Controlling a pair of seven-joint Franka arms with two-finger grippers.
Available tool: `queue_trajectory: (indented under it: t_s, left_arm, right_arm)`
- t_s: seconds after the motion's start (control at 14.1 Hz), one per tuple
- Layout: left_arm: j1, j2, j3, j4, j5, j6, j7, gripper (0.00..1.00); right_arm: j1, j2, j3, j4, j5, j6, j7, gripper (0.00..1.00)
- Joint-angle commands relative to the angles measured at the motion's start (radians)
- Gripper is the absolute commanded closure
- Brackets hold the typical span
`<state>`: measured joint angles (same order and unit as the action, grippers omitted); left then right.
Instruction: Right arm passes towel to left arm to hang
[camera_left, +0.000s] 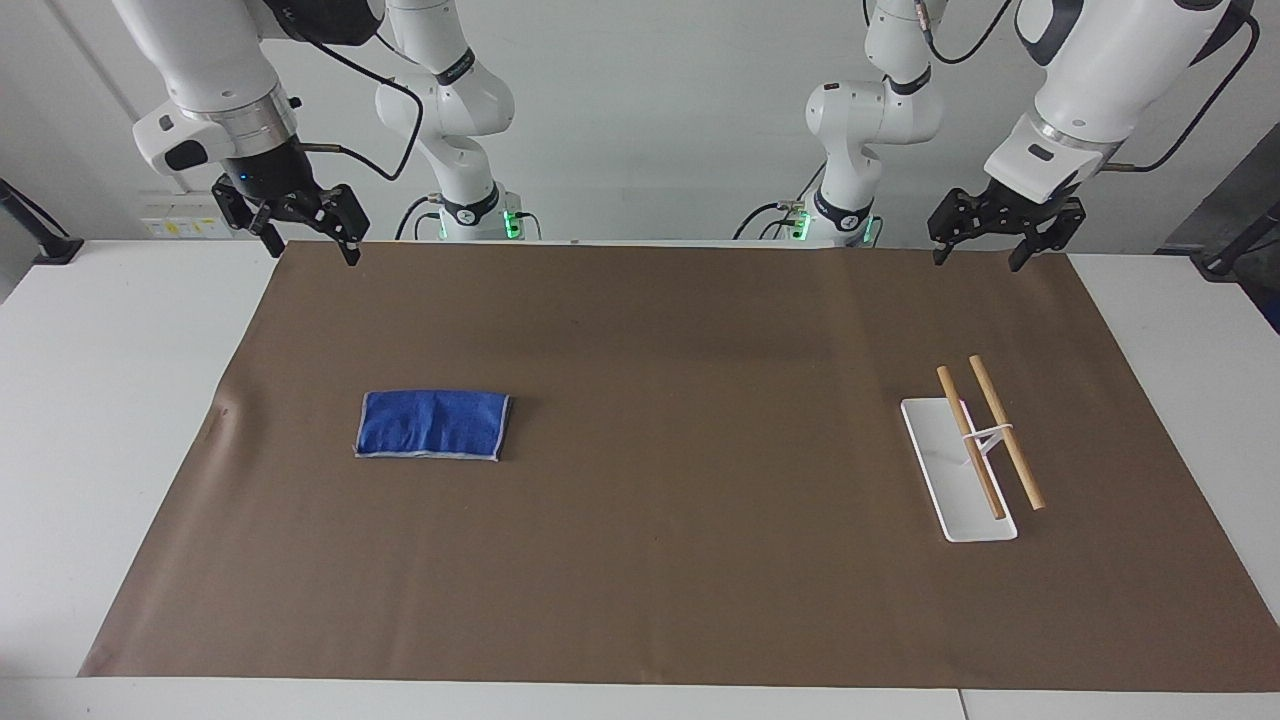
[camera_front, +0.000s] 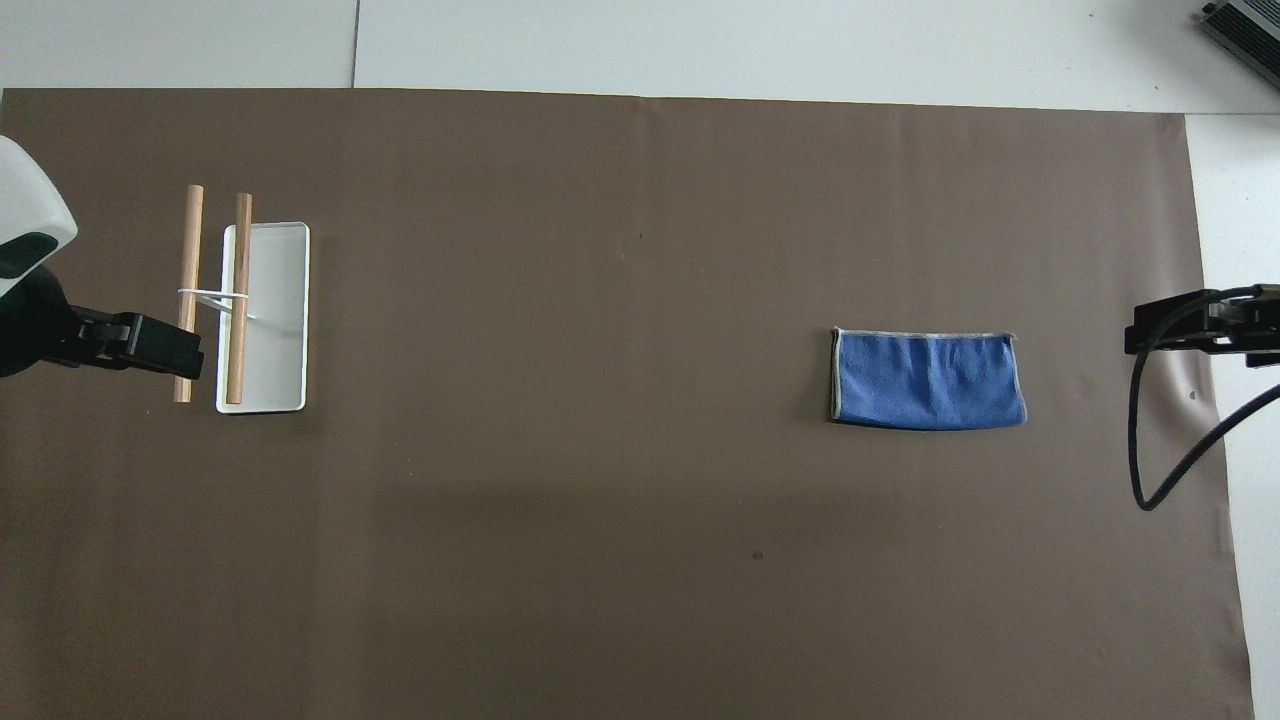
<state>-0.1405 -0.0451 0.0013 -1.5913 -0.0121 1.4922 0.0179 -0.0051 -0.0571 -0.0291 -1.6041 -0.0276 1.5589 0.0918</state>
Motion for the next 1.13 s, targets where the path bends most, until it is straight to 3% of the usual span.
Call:
queue_trajectory:
  t_s: [0.0,1.06]
  left_arm:
    - [-0.007,-0.024,0.008,-0.021,0.017,-0.01,0.011,0.0]
    - [-0.007,-0.024,0.008,-0.021,0.017,-0.01,0.011,0.0]
  right_arm:
    - [-0.006,-0.026,0.006,-0.034,0.011,0.015,0.017,0.0]
    - [-0.006,-0.041,0.005,-0.063,0.009,0.024,0.014,0.0]
